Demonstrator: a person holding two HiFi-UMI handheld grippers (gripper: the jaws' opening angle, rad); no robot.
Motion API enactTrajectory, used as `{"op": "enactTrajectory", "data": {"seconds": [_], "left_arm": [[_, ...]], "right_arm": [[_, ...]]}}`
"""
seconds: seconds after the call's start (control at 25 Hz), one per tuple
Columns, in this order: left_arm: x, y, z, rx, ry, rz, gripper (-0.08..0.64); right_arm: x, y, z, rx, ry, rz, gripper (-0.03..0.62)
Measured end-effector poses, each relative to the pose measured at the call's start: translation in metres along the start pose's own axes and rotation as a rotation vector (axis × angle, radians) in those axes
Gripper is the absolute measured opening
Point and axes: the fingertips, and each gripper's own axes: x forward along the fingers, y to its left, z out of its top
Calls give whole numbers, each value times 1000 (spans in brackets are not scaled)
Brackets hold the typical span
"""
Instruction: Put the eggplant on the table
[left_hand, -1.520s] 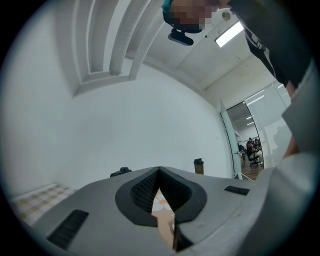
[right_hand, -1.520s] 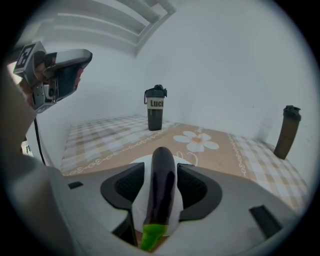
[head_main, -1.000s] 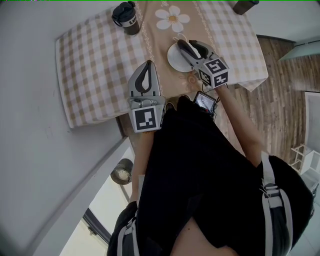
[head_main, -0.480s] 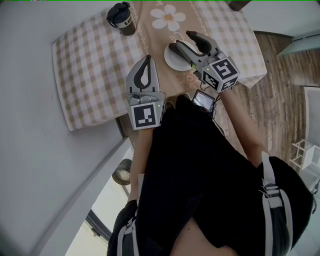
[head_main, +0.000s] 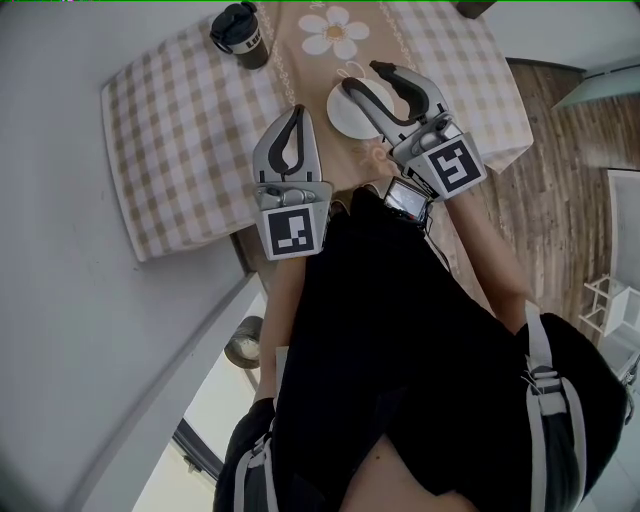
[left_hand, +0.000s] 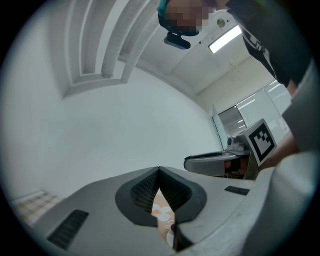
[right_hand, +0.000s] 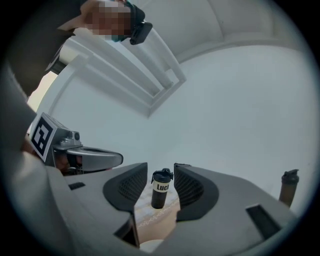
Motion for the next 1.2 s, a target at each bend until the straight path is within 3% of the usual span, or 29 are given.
{"op": "enactTrajectory", "data": {"seconds": [0.28, 0.36, 1.2], "left_arm": [[0, -1, -2, 3, 7, 1, 3], [-1, -3, -4, 2, 9, -1, 3], [-3, -18, -17, 16, 29, -40, 3]], "right_arm": [[-7, 8, -6, 12, -17, 4, 169], [-10, 9, -9, 17, -19, -8, 127], [-23, 17, -54, 44, 70, -48, 37]]}}
